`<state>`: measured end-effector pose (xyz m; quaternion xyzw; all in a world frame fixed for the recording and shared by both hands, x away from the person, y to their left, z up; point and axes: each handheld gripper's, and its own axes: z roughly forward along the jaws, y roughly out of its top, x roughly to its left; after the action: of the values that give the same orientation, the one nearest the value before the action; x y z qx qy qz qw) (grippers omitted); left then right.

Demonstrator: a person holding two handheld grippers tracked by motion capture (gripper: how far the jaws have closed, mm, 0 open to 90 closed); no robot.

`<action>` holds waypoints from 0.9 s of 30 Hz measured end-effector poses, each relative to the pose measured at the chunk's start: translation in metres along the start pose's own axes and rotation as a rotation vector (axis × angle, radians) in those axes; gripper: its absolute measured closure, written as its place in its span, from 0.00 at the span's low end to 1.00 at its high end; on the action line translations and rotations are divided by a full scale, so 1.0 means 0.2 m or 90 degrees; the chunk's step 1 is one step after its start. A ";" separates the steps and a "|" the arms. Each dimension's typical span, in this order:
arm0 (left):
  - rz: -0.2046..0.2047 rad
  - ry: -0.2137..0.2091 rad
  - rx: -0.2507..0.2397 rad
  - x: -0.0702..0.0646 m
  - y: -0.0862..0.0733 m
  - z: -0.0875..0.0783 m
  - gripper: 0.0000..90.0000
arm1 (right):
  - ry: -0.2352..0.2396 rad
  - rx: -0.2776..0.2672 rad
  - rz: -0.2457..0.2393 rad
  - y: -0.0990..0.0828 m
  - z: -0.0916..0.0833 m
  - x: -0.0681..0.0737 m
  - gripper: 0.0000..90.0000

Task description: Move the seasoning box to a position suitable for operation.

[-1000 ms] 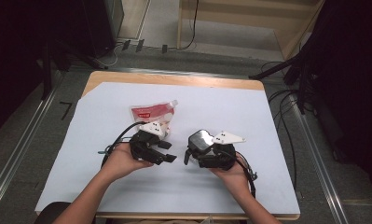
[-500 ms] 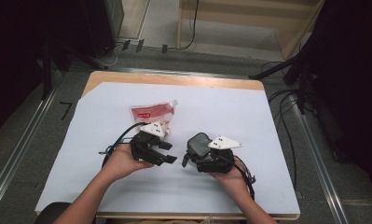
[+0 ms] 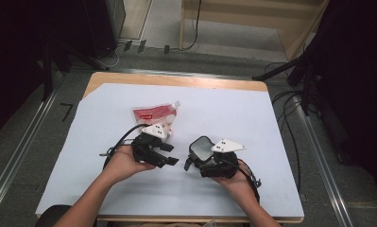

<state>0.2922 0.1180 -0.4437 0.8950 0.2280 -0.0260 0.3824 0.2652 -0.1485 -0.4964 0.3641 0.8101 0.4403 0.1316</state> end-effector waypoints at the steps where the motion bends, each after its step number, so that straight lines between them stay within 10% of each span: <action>1: 0.000 0.001 -0.001 0.00 0.00 0.00 0.49 | 0.000 0.004 0.003 0.00 -0.02 0.00 0.15; 12: 0.005 -0.001 -0.006 0.00 0.01 0.00 0.49 | 0.050 0.018 0.015 0.01 -0.19 -0.05 0.19; 19: 0.011 0.003 -0.004 0.00 0.04 0.01 0.49 | 0.076 0.006 0.004 0.01 -0.30 -0.08 0.46; 27: 0.019 0.005 -0.007 0.00 0.05 0.01 0.49 | 0.040 -0.014 0.006 0.01 -0.33 -0.11 0.67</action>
<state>0.2976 0.1104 -0.4393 0.8964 0.2162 -0.0153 0.3866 0.2461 -0.2044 -0.4597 0.3522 0.8075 0.4607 0.1082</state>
